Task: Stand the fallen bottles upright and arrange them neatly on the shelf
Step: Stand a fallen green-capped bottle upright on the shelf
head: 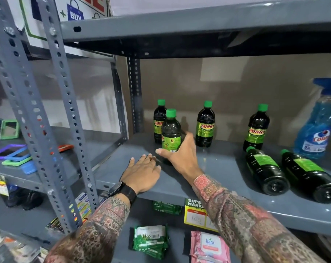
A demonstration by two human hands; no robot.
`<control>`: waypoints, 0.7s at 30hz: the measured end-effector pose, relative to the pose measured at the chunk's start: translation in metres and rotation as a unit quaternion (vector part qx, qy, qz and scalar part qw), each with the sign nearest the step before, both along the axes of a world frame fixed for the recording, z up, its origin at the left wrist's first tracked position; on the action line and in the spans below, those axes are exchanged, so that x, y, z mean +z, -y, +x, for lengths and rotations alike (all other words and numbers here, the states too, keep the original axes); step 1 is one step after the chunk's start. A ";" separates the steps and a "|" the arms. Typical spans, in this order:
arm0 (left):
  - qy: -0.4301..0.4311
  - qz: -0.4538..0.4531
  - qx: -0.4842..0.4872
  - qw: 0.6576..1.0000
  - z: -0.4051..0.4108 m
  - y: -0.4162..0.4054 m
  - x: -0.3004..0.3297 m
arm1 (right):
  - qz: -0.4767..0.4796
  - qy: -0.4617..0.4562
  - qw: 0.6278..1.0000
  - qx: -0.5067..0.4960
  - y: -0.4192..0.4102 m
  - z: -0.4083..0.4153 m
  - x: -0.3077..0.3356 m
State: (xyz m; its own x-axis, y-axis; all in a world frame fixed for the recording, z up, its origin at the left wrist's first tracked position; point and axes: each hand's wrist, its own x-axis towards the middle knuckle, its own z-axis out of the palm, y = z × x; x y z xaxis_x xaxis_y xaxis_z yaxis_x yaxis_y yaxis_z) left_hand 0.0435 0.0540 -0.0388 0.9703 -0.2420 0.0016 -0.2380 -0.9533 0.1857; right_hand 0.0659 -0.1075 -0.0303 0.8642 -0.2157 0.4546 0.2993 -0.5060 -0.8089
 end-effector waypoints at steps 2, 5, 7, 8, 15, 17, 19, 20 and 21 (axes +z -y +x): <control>-0.002 0.002 0.001 1.000 -0.001 0.000 0.001 | 0.003 -0.001 1.000 -0.015 0.000 0.000 0.001; -0.006 0.006 0.001 1.000 -0.001 0.000 0.001 | -0.010 -0.013 1.000 -0.015 0.004 0.001 0.001; -0.004 0.008 0.001 1.000 -0.001 0.001 0.000 | -0.013 -0.010 1.000 -0.005 0.003 0.000 0.001; -0.002 0.008 0.002 1.000 -0.001 0.001 0.000 | -0.012 -0.006 1.000 -0.005 0.002 -0.001 0.001; -0.005 0.008 0.005 1.000 0.000 0.001 0.000 | -0.031 -0.005 0.999 -0.025 0.004 -0.001 0.004; -0.002 0.007 0.005 1.000 -0.001 0.001 0.000 | -0.036 0.001 0.999 -0.020 0.003 -0.002 0.004; -0.001 0.006 0.004 1.000 -0.001 0.002 0.001 | -0.053 0.007 0.998 -0.036 0.002 -0.005 0.004; -0.002 0.006 0.004 1.000 -0.001 0.002 0.001 | -0.059 0.008 0.997 -0.041 0.002 -0.005 0.004; -0.004 0.007 0.005 1.000 -0.002 0.002 0.002 | -0.059 0.008 0.997 -0.040 0.003 -0.005 0.004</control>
